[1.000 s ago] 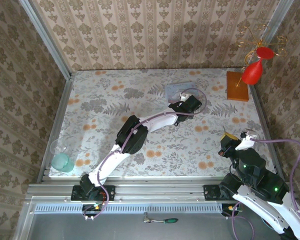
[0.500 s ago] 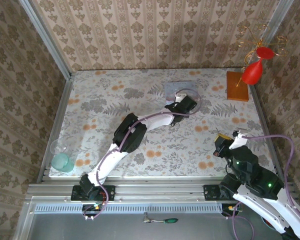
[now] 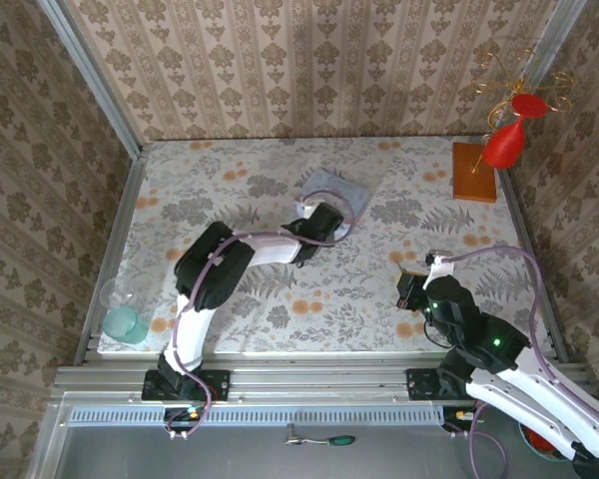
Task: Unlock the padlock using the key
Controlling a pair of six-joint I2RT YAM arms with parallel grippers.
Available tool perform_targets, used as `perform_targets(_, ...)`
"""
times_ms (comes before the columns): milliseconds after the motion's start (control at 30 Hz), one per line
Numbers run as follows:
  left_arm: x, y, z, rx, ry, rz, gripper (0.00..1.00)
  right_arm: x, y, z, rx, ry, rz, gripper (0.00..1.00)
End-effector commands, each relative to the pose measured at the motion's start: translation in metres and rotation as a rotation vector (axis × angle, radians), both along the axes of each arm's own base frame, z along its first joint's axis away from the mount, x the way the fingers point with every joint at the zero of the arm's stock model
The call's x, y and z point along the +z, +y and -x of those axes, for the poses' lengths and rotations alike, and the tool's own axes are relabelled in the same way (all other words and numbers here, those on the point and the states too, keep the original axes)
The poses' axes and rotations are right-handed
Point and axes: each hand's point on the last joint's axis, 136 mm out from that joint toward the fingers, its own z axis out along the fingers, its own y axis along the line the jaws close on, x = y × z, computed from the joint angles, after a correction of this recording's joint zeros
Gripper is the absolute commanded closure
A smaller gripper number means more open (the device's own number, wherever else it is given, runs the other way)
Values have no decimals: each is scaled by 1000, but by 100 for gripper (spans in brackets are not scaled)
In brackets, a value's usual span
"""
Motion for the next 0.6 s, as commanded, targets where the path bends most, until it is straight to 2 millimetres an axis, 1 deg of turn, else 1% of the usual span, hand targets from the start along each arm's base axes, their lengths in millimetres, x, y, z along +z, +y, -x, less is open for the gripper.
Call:
perform_targets(0,2,38,11,36,1,-1,88,0,23,-8,41,9,-93,100)
perform_targets(67,0,62,24,55,8,2,87,-8,34,-13,56,39,-102,100)
perform_targets(167,-3,93,45,70,24,-17,87,-18,50,-20,79,76,-113,100)
perform_targets(233,-5,108,60,72,36,-28,87,-22,60,-24,98,91,-113,100)
perform_targets(300,-6,117,73,68,51,-17,87,-23,71,-29,113,98,-109,100)
perform_targets(367,-9,121,87,65,79,2,87,-26,83,-33,132,107,-99,100)
perform_targets(433,-8,117,97,51,96,33,88,-27,93,-37,145,118,-89,100)
perform_targets(500,-5,104,106,25,112,56,87,-29,99,-40,149,130,-80,100)
perform_targets(567,-3,86,115,-24,139,69,85,-32,101,-43,144,146,-71,100)
